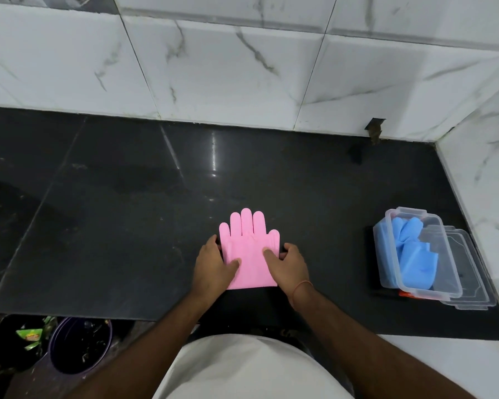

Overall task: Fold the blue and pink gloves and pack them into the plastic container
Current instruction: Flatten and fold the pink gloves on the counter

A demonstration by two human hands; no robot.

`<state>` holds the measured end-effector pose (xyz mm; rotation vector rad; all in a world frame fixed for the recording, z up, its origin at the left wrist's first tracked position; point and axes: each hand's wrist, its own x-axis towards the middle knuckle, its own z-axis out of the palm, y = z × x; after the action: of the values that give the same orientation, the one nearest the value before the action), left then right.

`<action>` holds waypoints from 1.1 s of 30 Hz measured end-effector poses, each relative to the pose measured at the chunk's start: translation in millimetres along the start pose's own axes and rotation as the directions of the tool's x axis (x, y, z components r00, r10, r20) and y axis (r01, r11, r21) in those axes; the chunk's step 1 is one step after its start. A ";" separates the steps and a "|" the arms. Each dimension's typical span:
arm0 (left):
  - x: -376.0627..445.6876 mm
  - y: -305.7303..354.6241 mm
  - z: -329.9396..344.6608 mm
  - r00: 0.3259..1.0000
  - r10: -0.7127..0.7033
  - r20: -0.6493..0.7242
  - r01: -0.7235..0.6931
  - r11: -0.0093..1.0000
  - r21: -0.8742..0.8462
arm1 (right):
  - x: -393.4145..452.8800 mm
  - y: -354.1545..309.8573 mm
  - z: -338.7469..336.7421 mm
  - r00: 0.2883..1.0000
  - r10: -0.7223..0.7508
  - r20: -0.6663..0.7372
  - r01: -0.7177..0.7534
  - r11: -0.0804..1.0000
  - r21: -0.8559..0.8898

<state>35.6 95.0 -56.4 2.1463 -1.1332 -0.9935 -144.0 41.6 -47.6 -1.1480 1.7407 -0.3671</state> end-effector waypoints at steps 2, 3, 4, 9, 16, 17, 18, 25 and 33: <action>4.8 2.4 -1.9 0.999 -0.049 0.017 0.050 0.998 -0.047 | 0.2 -2.7 -0.1 0.999 0.028 0.040 -0.030 0.998 0.049; 7.0 2.5 -3.1 0.997 -0.069 0.037 0.072 0.994 -0.081 | 2.1 -2.7 -0.4 0.997 0.047 0.067 -0.053 0.995 0.087; 8.7 2.0 -4.2 0.995 -0.076 0.061 0.082 0.991 -0.109 | 3.7 -2.5 -1.4 0.992 0.063 0.105 -0.077 0.988 0.134; 6.7 -3.8 -6.5 0.987 -0.042 0.154 0.096 0.927 -0.364 | 4.5 6.1 0.0 0.970 0.055 0.235 -0.099 0.978 0.181; -3.0 -1.1 -7.6 0.969 0.111 0.221 0.073 0.725 -0.685 | -6.3 9.9 -10.5 0.972 -0.127 0.198 0.092 0.980 0.176; -2.8 2.1 -6.6 0.966 0.125 0.227 0.070 0.716 -0.694 | -7.2 8.8 -16.0 0.968 -0.150 0.200 0.114 0.977 0.182; -2.8 6.3 -5.7 0.964 0.134 0.230 0.067 0.712 -0.699 | -8.0 7.8 -21.9 0.966 -0.170 0.196 0.133 0.973 0.190; 0.2 72.6 23.2 0.936 0.231 0.266 0.041 0.678 -0.734 | -15.6 5.1 -101.3 0.958 -0.277 0.079 0.242 0.923 0.300; -7.1 165.5 102.5 0.847 0.365 0.386 0.011 0.715 -0.699 | -15.5 38.1 -222.5 0.959 -0.263 -0.105 0.280 0.934 0.221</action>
<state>-126.8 4.8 2.5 1.1749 -0.9485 -1.6257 -351.1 18.8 40.6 -1.2152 1.5527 -0.7724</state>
